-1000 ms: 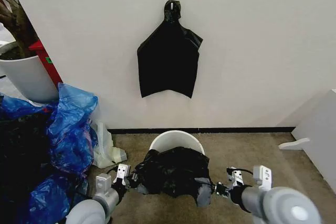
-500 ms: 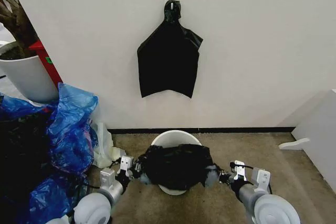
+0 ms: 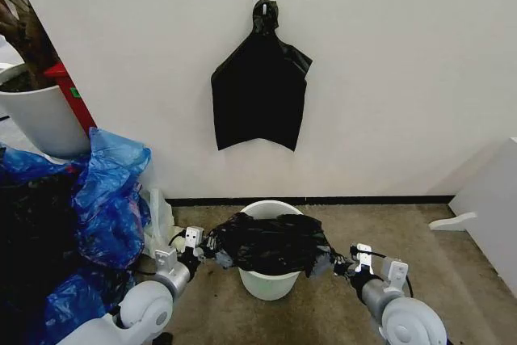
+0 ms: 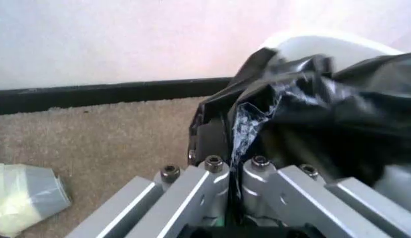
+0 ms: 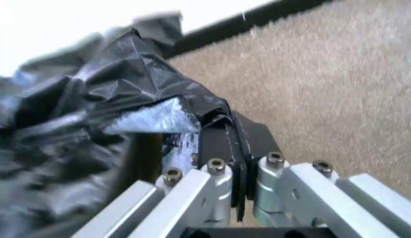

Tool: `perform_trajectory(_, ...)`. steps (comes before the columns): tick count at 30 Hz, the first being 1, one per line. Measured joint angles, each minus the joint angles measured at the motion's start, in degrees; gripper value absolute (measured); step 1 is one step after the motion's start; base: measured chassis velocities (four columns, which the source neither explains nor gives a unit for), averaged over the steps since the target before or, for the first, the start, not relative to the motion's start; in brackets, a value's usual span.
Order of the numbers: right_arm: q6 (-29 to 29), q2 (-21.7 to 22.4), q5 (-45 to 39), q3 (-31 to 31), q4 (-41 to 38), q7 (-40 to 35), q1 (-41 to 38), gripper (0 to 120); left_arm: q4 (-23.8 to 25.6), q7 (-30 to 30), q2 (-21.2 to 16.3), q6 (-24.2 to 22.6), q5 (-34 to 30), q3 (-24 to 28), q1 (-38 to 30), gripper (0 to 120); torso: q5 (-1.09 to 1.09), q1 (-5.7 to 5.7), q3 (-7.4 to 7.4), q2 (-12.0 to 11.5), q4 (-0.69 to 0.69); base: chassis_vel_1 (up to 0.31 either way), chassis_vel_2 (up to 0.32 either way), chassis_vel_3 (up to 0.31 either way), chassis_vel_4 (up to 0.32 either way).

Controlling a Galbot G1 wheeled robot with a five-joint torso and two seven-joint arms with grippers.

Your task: Place the garbage bag over the trash bin.

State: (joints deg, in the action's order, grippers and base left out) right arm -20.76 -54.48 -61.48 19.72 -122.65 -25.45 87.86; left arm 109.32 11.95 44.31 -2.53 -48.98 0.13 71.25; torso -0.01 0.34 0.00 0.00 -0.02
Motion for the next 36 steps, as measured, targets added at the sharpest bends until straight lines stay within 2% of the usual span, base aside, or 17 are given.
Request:
perform_trajectory(2,-0.23,0.47,-0.80,0.78,-1.78,-0.80,0.56,0,1.59,0.18,-0.72,-0.62,-0.03,-1.06,1.15,0,0.01,0.00,0.00,0.00,-0.01,0.000,0.000,0.000,0.000)
perform_trajectory(6,-2.46,2.09,-6.26,3.03,-9.32,-6.31,0.93,0,8.55,1.00,-5.07,-2.64,-2.04,-4.67,4.47,0,0.00,0.00,0.00,0.00,0.02,0.000,0.000,0.000,0.000)
perform_trajectory(8,-4.22,2.72,-10.96,3.89,-13.78,-11.61,0.12,0,13.81,2.53,-7.71,-3.74,-4.62,-5.88,5.38,0,0.02,0.00,0.00,0.01,0.01,0.000,0.000,0.000,0.000)
perform_trajectory(9,-4.22,2.72,-10.96,3.89,-13.78,-11.61,0.12,0,13.81,2.53,-7.71,-3.74,-4.62,-5.88,5.38,0,0.02,0.00,0.00,0.01,0.01,0.000,0.000,0.000,0.000)
perform_trajectory(12,-6.96,3.94,-21.76,4.98,-20.48,-25.39,-1.66,0,22.92,6.59,-11.89,-6.56,-11.43,-6.33,5.31,0,0.01,-0.01,-0.01,0.01,0.01,0.000,0.000,0.000,0.000)
perform_trajectory(14,-7.06,4.52,-25.09,5.10,-20.99,-30.97,-2.01,0,26.13,8.41,-13.19,-8.05,-13.67,-6.35,4.76,0,0.01,0.00,0.00,0.01,-0.01,0.000,0.000,0.000,0.000)
perform_trajectory(16,-7.05,4.75,-26.20,5.15,-21.06,-32.57,-2.08,0,27.19,9.20,-13.59,-8.45,-14.41,-6.38,4.69,0,0.01,0.00,0.00,0.01,-0.01,0.000,0.000,0.000,0.000)
perform_trajectory(17,-7.03,5.20,-29.12,5.23,-21.10,-36.40,-2.01,0,29.42,11.47,-14.30,-9.55,-16.31,-6.55,4.85,0,0.02,0.00,0.00,0.01,-0.01,0.000,0.000,0.000,0.000)
perform_trajectory(18,-7.03,5.22,-29.29,5.23,-21.10,-36.60,-2.00,0,29.56,11.60,-14.33,-9.63,-16.43,-6.56,4.87,0,0.02,0.00,0.00,0.01,-0.01,0.000,0.000,0.000,0.000)
perform_trajectory(20,-7.19,5.21,-32.47,5.06,-21.10,-40.84,-1.47,0,31.87,15.99,-15.04,-11.50,-18.97,-6.69,5.91,0,0.01,0.00,-0.01,0.01,0.00,0.000,0.000,0.000,0.000)
perform_trajectory(24,-7.11,4.33,-33.71,4.74,-21.04,-42.77,-0.78,0,32.45,18.99,-15.09,-12.99,-19.32,-6.72,7.60,0,0.02,0.00,-0.01,0.01,0.00,0.000,0.000,0.000,0.000)
perform_trajectory(27,-7.09,3.19,-34.69,3.69,-20.93,-43.63,-0.39,0,31.10,20.84,-14.79,-14.35,-18.22,-5.97,9.10,0,0.01,0.00,-0.01,0.01,0.00,0.000,0.000,0.000,0.000)
perform_trajectory(30,-7.15,2.29,-35.04,3.09,-20.87,-43.43,-0.45,0,29.30,20.75,-14.34,-14.63,-17.18,-5.44,9.45,0,0.01,-0.01,-0.01,0.01,0.00,0.000,0.000,0.000,0.000)
perform_trajectory(34,-8.43,0.09,-34.15,1.80,-20.77,-39.89,-0.65,0,23.07,18.22,-11.70,-14.20,-13.98,-3.64,9.27,0,0.01,0.00,0.00,0.01,0.00,0.000,0.000,0.000,0.000)
perform_trajectory(36,-8.50,0.01,-33.98,1.76,-20.76,-39.59,-0.64,0,22.73,18.10,-11.52,-14.13,-13.81,-3.56,9.22,0,0.01,0.00,0.00,0.01,0.00,0.000,0.000,0.000,0.000)
